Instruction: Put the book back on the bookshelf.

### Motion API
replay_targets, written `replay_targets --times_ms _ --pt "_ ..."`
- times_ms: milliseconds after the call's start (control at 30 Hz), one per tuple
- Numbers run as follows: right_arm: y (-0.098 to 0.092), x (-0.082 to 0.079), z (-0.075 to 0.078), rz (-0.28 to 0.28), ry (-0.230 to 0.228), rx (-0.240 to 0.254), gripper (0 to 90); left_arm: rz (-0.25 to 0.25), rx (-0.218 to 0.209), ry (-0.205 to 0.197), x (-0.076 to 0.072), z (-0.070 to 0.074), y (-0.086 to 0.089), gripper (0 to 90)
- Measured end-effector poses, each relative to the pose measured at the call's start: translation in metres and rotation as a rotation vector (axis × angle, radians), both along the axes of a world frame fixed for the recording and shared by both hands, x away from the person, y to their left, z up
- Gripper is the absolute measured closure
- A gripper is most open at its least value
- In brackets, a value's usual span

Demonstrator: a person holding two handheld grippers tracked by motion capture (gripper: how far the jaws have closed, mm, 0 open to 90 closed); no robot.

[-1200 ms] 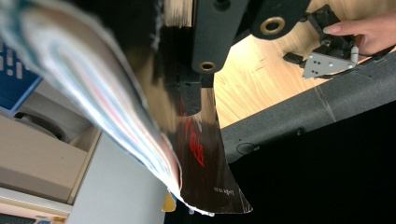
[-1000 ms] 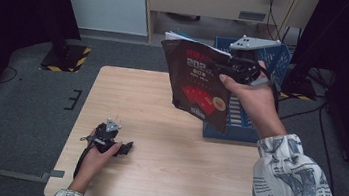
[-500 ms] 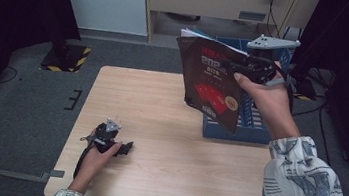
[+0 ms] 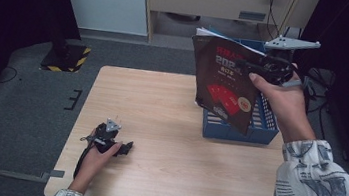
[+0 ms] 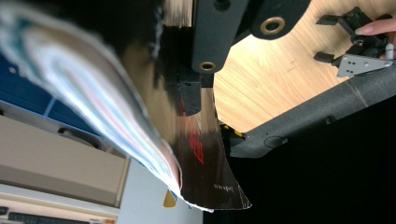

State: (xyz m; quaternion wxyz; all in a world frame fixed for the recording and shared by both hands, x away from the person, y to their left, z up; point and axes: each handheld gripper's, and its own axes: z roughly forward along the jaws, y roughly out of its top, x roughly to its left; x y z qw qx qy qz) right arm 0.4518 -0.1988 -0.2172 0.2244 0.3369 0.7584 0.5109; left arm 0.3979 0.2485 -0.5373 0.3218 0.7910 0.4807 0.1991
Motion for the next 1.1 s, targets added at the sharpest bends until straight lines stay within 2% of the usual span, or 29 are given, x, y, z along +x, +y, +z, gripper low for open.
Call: replay_targets --times_ms 633,833,1100 --pt "-0.046 0.0 0.007 -0.128 0.021 -0.039 87.1 -0.001 0.002 0.0 0.0 0.0 0.0 0.4" --pt "-0.049 0.001 0.005 -0.147 0.022 -0.062 87.1 -0.001 0.001 0.0 0.0 0.0 0.0 0.3" --pt "-0.054 0.003 0.003 -0.159 0.026 -0.063 87.1 0.001 -0.002 0.0 0.0 0.0 0.0 0.3"
